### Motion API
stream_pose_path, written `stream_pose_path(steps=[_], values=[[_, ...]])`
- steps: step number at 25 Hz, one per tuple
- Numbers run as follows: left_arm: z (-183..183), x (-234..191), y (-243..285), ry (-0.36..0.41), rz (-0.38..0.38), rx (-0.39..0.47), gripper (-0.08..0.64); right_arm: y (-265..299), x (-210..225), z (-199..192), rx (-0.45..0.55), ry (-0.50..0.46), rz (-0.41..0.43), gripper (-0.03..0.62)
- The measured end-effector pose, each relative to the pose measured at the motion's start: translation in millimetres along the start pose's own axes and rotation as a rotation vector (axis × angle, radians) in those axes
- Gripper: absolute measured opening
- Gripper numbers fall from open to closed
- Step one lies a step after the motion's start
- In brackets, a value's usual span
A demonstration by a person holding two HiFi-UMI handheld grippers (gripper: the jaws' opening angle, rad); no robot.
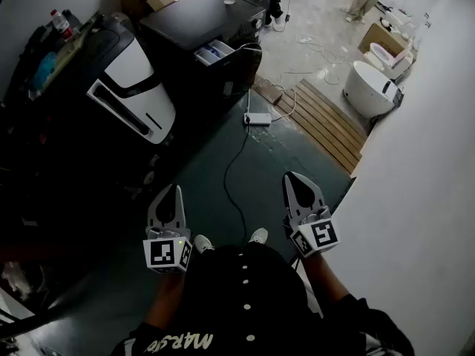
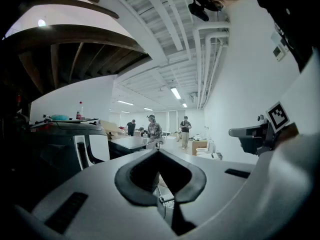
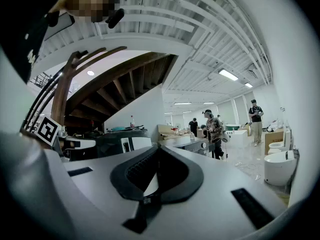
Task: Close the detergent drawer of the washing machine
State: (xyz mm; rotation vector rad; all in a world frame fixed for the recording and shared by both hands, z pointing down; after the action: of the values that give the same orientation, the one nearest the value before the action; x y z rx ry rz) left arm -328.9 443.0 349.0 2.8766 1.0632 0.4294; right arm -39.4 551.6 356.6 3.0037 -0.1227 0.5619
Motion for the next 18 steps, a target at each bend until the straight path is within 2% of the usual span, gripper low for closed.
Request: stream_pose_path(steps=[10, 14, 18], values=[[3, 25, 7, -0.003, -0.014, -0.022, 0.003, -9, 16, 5, 0.002, -0.002, 0.014, 0.034], [6, 38, 10, -0.004, -0.004, -0.013, 0.003, -14, 25, 10, 0.054, 0.035, 0.062, 0.035], [9, 55, 16, 0.002, 0.007, -0.03, 0.003, -20, 36, 11, 0.044, 0.025, 0.089, 0.038]])
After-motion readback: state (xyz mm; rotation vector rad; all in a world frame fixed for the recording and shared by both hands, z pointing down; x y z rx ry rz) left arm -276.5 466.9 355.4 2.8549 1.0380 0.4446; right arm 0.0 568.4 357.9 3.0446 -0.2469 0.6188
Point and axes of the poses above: the fingertips, and each gripper's own axes: y forward along the fingers, x to its right, z out of its top, the point moved 6 cm from there along -y, backward along the fingers, and after that the axes turned 14 degrees about y, right-handed, at the moved point
